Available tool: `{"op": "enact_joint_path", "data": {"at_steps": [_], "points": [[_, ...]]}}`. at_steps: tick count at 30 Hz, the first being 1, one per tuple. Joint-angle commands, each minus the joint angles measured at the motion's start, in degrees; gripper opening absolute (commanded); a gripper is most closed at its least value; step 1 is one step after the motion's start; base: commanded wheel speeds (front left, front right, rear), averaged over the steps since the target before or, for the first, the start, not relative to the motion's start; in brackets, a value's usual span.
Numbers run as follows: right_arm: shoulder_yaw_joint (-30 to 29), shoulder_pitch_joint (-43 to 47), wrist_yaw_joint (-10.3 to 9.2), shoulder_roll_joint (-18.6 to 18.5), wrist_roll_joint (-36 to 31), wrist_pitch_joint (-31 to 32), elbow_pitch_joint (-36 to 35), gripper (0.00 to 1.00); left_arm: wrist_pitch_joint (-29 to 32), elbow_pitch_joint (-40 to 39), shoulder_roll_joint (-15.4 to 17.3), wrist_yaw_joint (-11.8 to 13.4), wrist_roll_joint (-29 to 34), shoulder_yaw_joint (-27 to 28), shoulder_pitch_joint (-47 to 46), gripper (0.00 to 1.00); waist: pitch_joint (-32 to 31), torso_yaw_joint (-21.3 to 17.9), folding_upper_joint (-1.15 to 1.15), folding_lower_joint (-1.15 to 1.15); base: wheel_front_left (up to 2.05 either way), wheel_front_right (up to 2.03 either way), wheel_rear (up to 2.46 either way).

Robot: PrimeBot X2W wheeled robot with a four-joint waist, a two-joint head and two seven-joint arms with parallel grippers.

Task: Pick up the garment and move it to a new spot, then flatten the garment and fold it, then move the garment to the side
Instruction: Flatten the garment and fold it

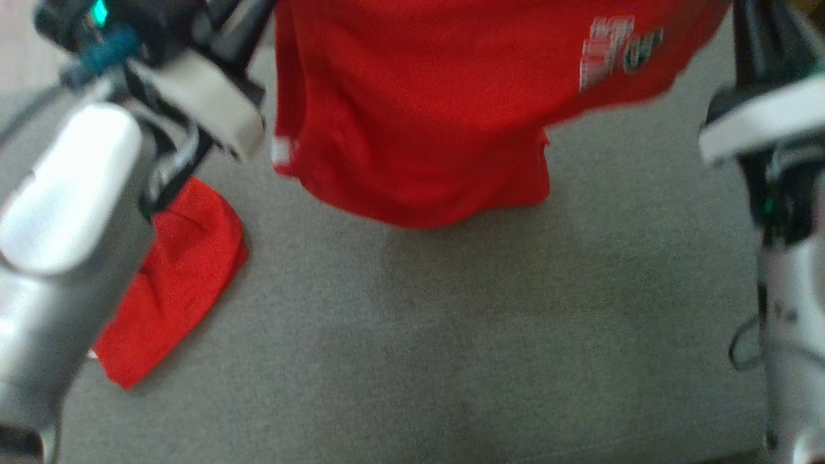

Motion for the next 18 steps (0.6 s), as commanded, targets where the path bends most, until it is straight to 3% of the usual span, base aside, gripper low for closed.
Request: {"op": "enact_joint_path", "data": {"at_steps": [1, 6, 12, 18], "points": [[0.7, -4.4, -0.04, -0.4, 0.8, 0.4, -0.6, 0.0, 0.2, -0.4, 2.4, 0.1, -0.4, 2.3, -5.4, 0.0, 5.1, -0.3, 0.0, -0.01, 0.0, 0.0, 0.0], [2.7, -19.0, -0.04, -1.0, 0.3, -1.9, 11.6, 0.0, -3.3, 8.9, 1.7, 0.1, -1.6, 0.3, -16.5, 0.0, 10.2, -1.0, 0.0, -0.01, 0.0, 0.0, 0.0], [1.7, -35.3, -0.04, -0.6, -4.4, -11.8, 26.4, 0.0, -12.6, 21.2, -1.8, 1.4, 0.7, 2.5, -29.2, 0.0, 14.0, -1.7, 0.0, -0.01, 0.0, 0.0, 0.0], [-1.3, -40.6, -0.04, -0.2, -9.0, -20.2, 37.9, 0.0, -19.5, 29.3, -6.1, 1.2, 1.8, 1.4, -32.7, 0.0, 15.3, -1.7, 0.0, -0.01, 0.0, 0.0, 0.0]]}}
